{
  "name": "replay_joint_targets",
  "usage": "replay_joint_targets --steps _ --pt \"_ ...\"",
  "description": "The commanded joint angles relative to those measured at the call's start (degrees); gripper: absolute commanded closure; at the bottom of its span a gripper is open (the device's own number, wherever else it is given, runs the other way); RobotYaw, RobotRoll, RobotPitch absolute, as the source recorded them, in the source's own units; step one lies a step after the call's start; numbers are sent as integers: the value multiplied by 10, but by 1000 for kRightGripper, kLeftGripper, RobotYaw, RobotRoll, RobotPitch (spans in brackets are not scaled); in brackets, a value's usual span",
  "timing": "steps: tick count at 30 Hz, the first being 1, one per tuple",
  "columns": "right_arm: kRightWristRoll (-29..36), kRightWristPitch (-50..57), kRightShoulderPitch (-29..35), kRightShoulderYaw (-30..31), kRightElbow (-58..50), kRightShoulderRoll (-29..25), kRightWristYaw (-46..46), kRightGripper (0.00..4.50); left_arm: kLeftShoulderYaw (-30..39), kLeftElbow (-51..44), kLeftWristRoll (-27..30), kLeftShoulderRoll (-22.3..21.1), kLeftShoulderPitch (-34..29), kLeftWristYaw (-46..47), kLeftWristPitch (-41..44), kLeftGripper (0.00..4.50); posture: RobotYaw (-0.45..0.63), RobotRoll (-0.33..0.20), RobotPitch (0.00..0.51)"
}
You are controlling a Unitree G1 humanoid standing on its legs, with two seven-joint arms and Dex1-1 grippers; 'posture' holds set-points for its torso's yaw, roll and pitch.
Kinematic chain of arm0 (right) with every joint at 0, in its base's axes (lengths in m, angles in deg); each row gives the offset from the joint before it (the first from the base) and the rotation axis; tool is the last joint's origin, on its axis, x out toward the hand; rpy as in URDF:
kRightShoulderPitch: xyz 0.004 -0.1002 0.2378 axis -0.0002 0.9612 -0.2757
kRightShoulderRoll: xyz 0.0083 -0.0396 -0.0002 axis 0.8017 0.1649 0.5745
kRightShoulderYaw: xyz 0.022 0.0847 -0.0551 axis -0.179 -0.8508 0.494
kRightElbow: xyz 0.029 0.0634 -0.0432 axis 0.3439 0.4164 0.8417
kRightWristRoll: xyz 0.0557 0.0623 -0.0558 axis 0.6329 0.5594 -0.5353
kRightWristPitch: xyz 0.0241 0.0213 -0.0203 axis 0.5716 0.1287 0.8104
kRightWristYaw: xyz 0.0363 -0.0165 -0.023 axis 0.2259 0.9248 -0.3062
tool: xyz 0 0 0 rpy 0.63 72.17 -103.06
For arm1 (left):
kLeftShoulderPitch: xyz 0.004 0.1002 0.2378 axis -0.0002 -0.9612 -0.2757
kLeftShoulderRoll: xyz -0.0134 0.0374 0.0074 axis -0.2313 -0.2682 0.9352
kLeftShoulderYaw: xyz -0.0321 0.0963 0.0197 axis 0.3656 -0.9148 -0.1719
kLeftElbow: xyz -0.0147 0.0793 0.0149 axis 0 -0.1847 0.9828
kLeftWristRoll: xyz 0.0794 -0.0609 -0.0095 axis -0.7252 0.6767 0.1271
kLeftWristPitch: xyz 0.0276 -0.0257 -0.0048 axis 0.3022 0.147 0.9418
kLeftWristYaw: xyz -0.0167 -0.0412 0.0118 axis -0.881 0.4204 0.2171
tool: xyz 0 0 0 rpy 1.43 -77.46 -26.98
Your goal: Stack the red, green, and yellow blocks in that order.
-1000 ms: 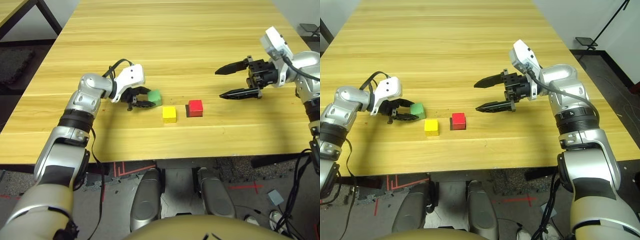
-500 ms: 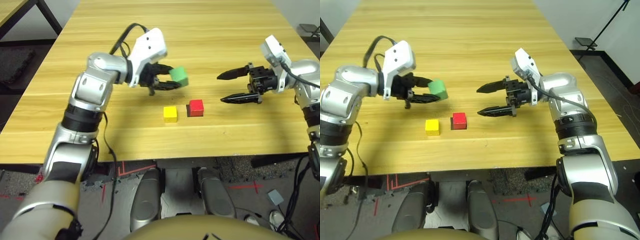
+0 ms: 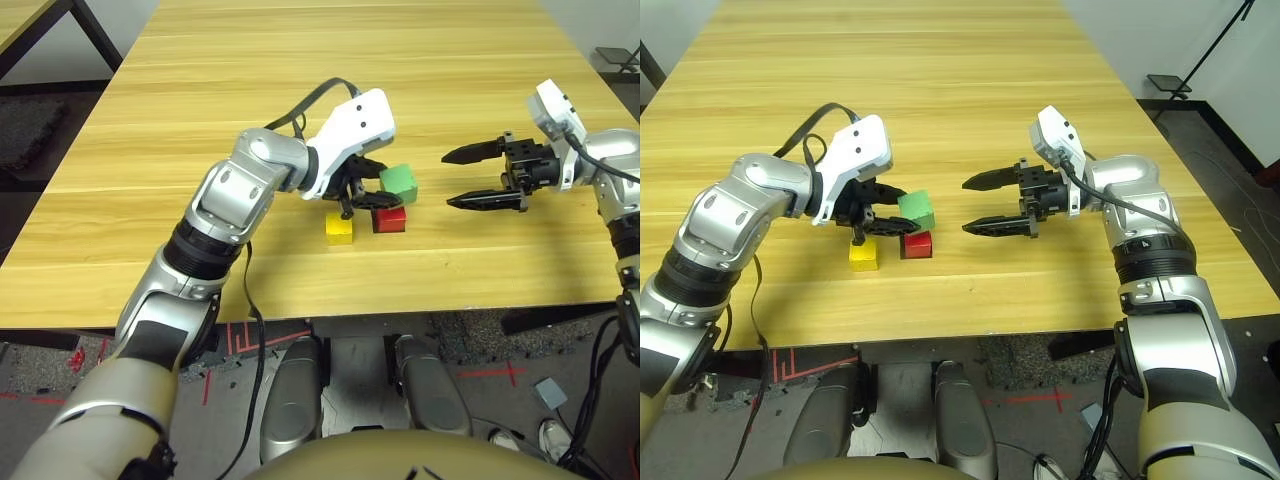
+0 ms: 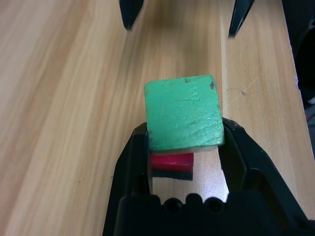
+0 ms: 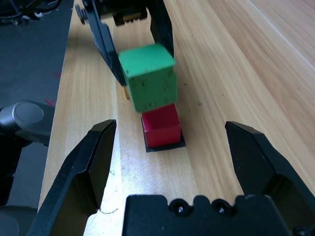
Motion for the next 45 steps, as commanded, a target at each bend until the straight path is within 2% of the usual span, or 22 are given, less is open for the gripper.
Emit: replay_joint_targets --steps 1,20,34,42,45 --pt "-6 5 15 -14 -12 -6 2 0 -15 10 -3 5 3 1 -11 2434 170 5 144" --pt "4 50 65 -45 -88 -23 23 0 -33 98 -24 19 9 -23 -99 2434 102 3 160" --pt "7 67 74 -56 -105 -24 34 0 -43 149 -53 15 2 -44 -164 2434 89 3 176" --pt "3 63 65 -56 -93 -22 34 0 -45 157 -62 14 1 -61 -174 2434 94 0 170" --pt "2 60 61 -56 -88 -21 34 0 -41 157 -62 15 3 -60 -175 1424 102 -2 166"
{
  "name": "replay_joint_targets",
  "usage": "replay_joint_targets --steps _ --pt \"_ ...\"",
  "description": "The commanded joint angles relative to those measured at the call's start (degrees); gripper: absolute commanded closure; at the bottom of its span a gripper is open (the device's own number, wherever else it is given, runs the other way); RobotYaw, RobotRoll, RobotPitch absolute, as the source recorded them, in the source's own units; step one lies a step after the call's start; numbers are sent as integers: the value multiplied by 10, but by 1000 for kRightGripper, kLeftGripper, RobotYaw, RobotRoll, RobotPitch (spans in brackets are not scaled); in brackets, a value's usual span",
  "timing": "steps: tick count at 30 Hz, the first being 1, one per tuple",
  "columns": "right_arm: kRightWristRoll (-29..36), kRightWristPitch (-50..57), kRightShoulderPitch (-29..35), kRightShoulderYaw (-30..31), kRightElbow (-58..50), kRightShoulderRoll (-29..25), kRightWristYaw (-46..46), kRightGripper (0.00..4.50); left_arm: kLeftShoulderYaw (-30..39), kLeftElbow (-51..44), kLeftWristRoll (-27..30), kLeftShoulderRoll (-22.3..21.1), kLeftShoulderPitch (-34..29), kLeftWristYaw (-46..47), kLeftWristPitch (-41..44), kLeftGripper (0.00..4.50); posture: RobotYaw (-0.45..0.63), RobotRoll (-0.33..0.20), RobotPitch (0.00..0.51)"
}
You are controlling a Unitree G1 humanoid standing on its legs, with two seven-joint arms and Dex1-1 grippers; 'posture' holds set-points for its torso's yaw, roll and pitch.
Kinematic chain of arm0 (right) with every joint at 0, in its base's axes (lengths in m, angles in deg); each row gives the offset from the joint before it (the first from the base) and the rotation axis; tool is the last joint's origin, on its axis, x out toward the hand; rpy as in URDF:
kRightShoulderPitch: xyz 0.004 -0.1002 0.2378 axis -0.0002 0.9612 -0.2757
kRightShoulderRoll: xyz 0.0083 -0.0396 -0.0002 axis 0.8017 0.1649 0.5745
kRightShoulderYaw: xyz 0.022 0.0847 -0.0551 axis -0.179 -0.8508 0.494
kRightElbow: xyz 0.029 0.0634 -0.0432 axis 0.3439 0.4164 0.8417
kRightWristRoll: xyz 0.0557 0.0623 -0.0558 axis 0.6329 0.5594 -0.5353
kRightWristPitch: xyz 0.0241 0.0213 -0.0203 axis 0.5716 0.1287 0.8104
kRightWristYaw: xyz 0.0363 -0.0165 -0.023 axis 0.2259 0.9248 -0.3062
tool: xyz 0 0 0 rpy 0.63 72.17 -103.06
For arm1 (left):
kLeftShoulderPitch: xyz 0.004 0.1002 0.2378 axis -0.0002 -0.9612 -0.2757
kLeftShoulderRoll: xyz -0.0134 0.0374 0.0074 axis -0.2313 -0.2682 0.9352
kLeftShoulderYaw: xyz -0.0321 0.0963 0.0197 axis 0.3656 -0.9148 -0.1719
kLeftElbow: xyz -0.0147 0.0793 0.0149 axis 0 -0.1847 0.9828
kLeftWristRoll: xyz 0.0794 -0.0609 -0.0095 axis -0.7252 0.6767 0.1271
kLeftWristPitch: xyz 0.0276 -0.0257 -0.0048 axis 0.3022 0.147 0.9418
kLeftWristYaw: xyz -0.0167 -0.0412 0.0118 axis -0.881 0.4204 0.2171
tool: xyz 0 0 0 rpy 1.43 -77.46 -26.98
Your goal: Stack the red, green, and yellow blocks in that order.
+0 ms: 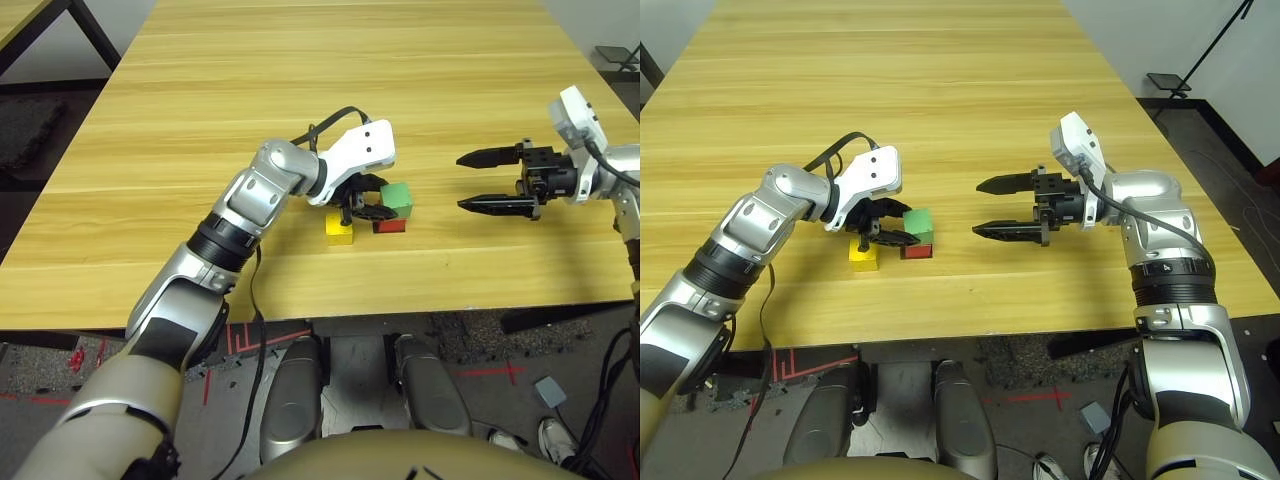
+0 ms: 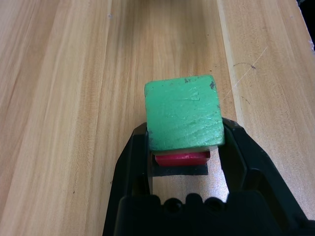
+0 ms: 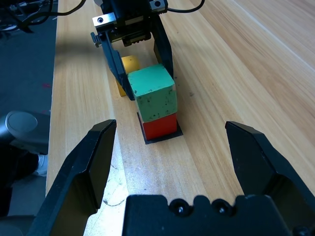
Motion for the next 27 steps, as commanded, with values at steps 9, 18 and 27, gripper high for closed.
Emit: replay_joint_targets --steps 9,18,27 --pt "-13 -23 -29 1 43 4 -6 0 34 -84 17 -59 22 -23 92 51 136 -7 143" --pt "-27 -45 -58 5 86 12 -18 0 57 -244 60 -182 -55 -37 205 51 173 -13 125" --pt "-41 -57 -81 5 114 22 -28 0 48 -240 50 -181 -118 10 178 51 180 -23 118"
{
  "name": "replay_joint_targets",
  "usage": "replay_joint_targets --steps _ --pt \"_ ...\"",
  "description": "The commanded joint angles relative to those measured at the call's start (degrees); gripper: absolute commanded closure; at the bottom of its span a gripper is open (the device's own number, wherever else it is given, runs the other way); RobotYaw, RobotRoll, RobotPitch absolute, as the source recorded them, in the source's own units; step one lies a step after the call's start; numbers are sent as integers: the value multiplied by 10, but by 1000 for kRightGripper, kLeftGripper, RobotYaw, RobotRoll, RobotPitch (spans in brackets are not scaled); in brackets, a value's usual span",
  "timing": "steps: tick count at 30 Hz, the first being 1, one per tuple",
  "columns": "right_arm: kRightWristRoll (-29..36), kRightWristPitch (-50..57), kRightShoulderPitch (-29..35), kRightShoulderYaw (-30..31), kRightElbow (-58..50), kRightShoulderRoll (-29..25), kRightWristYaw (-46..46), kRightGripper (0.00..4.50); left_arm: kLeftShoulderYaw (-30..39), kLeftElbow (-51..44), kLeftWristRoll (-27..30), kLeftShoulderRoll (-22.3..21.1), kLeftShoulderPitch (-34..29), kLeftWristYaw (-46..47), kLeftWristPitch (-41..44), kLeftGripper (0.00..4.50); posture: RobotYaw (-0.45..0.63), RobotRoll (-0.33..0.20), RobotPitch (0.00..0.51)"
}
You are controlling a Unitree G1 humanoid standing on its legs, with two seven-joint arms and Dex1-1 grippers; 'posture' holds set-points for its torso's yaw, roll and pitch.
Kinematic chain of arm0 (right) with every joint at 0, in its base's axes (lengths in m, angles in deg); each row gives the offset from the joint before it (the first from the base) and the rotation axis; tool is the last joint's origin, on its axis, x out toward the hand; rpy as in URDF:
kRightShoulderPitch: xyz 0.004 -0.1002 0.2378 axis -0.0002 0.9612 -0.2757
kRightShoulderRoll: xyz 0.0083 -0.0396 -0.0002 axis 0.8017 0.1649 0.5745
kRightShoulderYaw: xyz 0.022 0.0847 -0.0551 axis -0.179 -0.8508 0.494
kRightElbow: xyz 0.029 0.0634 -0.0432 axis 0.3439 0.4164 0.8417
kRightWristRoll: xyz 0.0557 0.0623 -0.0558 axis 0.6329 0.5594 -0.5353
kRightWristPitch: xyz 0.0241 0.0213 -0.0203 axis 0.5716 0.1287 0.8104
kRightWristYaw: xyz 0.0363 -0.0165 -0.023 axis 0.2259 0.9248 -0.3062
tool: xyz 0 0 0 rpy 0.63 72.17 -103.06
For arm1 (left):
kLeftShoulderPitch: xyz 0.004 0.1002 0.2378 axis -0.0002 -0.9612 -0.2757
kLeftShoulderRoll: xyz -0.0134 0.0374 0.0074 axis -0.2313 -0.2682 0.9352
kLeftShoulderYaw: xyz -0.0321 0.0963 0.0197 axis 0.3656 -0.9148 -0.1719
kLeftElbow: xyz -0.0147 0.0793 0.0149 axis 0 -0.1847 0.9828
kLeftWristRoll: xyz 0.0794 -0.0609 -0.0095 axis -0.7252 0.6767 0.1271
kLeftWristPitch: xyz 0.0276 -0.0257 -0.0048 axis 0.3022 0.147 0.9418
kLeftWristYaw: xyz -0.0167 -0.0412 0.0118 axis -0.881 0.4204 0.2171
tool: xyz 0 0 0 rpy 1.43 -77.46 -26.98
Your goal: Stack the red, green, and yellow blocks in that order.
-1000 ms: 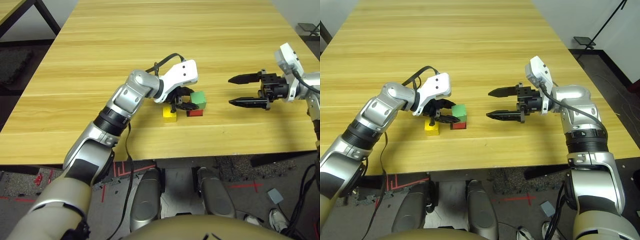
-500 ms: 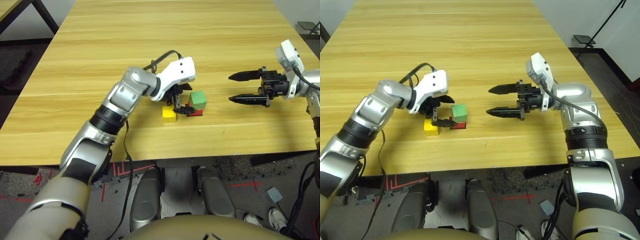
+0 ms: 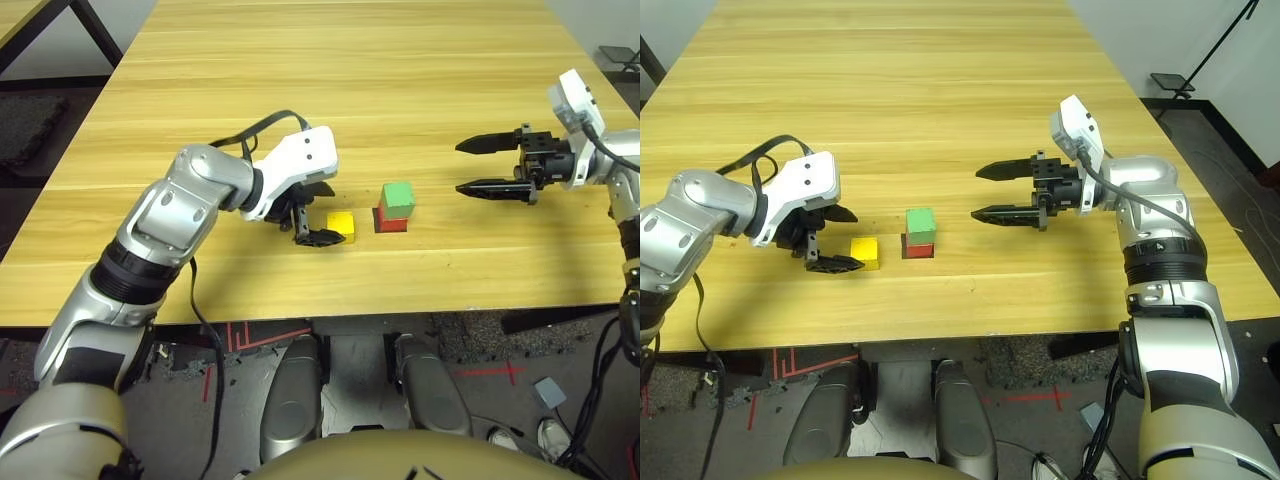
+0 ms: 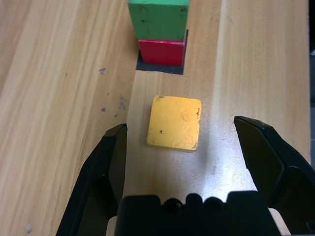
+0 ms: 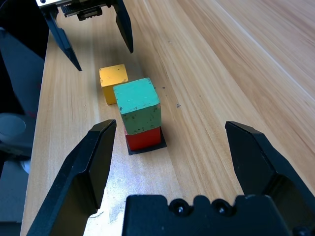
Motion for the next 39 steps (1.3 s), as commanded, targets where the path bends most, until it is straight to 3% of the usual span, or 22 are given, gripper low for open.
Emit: replay_joint_targets --steps 1,14,17,22,29,38,39 --pt "-9 -9 -9 4 12 -2 -8 0 -9 3 -2 0 -24 12 -12 51 179 -24 119" --pt "-12 -4 -2 -2 6 -2 -9 0 -17 8 7 43 -39 49 0 51 167 -21 129" --pt "-12 -3 -1 -3 6 -2 -8 0 -14 13 12 59 -38 58 8 591 166 -20 129" --pt "-10 -1 1 -5 3 -3 -6 0 -13 14 12 68 -38 72 20 2234 161 -19 130" --pt "-10 0 4 -8 1 -7 -6 0 8 -14 22 41 -1 84 65 4454 166 -12 130" --pt "-10 -1 6 -7 0 -2 -2 0 18 -27 55 1 65 63 89 4454 178 -3 128" --pt "-10 -1 6 -7 0 -1 -2 0 13 -30 55 -4 63 57 82 4297 177 -3 127"
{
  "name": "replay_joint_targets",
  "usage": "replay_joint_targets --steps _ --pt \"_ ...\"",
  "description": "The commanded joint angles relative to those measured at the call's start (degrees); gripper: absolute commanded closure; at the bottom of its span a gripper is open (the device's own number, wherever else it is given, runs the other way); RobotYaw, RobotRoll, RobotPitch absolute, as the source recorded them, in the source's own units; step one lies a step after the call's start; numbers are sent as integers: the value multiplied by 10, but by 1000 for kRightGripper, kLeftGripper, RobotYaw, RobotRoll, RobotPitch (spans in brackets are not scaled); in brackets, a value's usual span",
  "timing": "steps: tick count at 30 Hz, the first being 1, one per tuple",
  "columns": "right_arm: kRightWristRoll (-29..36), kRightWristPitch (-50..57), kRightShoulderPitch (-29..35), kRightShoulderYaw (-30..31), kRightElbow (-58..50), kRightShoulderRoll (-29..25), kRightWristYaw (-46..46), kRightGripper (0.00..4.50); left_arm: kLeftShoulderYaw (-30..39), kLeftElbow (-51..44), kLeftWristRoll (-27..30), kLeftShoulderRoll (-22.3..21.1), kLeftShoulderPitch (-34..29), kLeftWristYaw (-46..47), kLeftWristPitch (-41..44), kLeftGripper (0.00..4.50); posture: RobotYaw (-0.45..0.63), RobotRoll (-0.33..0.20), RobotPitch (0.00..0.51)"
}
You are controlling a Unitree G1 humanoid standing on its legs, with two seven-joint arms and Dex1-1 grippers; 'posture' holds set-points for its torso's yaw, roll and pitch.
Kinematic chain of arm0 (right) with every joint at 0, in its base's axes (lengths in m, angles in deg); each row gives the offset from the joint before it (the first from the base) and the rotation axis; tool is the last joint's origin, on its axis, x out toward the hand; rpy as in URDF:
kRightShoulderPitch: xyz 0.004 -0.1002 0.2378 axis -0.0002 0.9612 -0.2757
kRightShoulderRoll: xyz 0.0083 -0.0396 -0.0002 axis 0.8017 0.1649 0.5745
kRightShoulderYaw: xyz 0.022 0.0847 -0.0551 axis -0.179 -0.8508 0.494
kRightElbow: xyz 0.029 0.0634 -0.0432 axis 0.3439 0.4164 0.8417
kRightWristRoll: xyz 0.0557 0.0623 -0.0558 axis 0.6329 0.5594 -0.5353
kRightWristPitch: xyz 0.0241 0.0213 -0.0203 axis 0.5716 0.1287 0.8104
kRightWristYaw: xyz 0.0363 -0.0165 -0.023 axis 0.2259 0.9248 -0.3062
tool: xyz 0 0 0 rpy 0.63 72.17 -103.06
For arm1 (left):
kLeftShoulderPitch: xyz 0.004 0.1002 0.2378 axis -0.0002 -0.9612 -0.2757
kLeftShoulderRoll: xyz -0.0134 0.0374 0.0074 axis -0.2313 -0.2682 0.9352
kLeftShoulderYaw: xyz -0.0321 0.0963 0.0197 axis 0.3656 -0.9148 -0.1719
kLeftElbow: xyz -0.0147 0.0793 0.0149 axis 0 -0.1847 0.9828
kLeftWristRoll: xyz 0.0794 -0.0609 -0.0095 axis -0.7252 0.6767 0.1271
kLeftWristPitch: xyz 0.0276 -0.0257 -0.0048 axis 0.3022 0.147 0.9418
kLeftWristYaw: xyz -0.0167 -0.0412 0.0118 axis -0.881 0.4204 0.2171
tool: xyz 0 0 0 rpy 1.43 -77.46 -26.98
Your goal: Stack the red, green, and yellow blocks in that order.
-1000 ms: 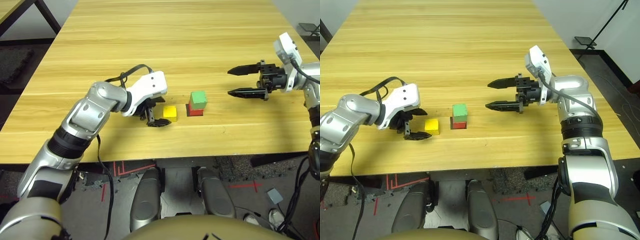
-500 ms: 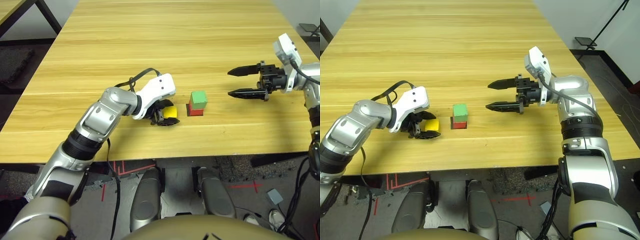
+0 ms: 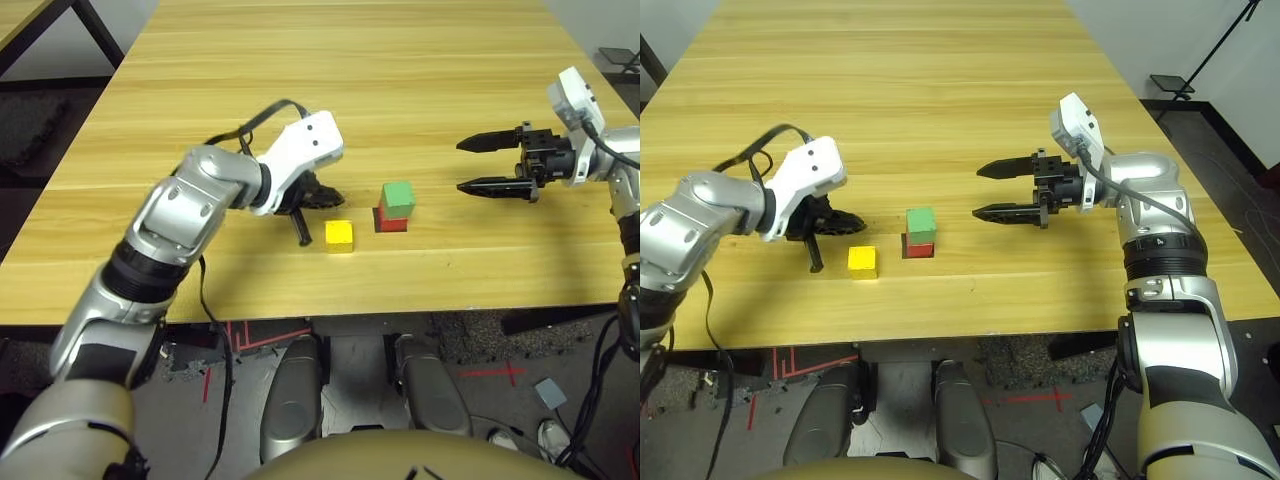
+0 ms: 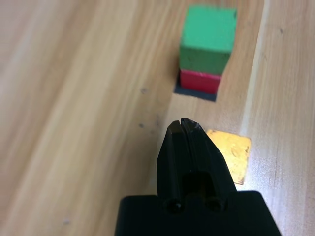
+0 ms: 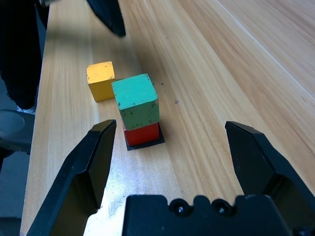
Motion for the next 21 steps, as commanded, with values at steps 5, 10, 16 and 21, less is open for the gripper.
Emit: replay_joint_targets --steps 5,10,16,21 --pt "1 1 7 -3 -4 0 3 0 -33 -31 -1 -39 -28 -33 -54 2946 177 -4 128" --pt "1 2 8 -3 -3 -1 2 0 -53 -32 -18 -49 -52 -33 -84 1340 175 -9 130" --pt "0 3 7 -3 -3 -3 1 0 -70 -22 -33 -42 -63 -30 -99 11 168 -14 132" --pt "1 6 9 -3 -6 -5 1 0 -82 -15 -43 -34 -75 -28 -107 11 162 -16 135"
